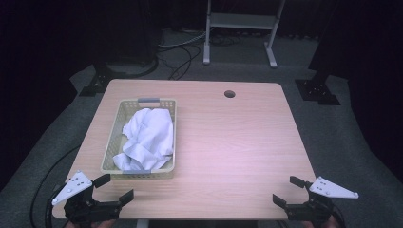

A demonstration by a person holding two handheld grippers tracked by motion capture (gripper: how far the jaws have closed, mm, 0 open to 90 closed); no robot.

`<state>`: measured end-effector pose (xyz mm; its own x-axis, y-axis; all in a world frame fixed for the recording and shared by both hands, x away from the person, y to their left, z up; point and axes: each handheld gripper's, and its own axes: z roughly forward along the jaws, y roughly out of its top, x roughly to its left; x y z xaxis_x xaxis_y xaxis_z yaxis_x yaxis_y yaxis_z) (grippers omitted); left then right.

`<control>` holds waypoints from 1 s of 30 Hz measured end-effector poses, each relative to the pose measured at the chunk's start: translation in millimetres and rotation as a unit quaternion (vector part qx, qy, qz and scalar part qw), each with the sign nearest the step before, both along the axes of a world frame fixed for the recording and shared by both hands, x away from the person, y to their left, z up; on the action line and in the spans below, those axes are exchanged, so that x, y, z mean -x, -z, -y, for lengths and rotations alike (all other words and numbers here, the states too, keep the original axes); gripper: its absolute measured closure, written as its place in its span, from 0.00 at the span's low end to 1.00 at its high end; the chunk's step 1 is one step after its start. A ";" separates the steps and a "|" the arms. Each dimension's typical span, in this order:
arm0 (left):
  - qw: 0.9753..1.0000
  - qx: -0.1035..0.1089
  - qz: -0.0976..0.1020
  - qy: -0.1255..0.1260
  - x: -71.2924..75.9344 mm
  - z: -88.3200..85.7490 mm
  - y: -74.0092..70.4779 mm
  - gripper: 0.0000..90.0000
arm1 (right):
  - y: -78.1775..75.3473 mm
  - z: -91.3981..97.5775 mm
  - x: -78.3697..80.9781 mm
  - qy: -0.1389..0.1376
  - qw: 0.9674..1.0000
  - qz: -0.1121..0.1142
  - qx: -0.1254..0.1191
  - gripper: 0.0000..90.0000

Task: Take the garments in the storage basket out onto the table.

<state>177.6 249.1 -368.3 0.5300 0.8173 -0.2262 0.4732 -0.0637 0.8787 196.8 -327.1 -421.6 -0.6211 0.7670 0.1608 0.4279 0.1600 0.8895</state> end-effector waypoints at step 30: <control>1.000 -0.010 -0.003 0.014 -25.4 8.5 -9.0 0.00 | -1.4 3.5 0.4 0.002 1.000 0.003 -0.008 0.03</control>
<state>203.0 240.7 -359.3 0.5522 0.8063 -0.2120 0.4755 -0.0957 0.8745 196.4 -330.6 -420.2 -0.6197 0.7663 0.1692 0.4228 0.1443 0.8947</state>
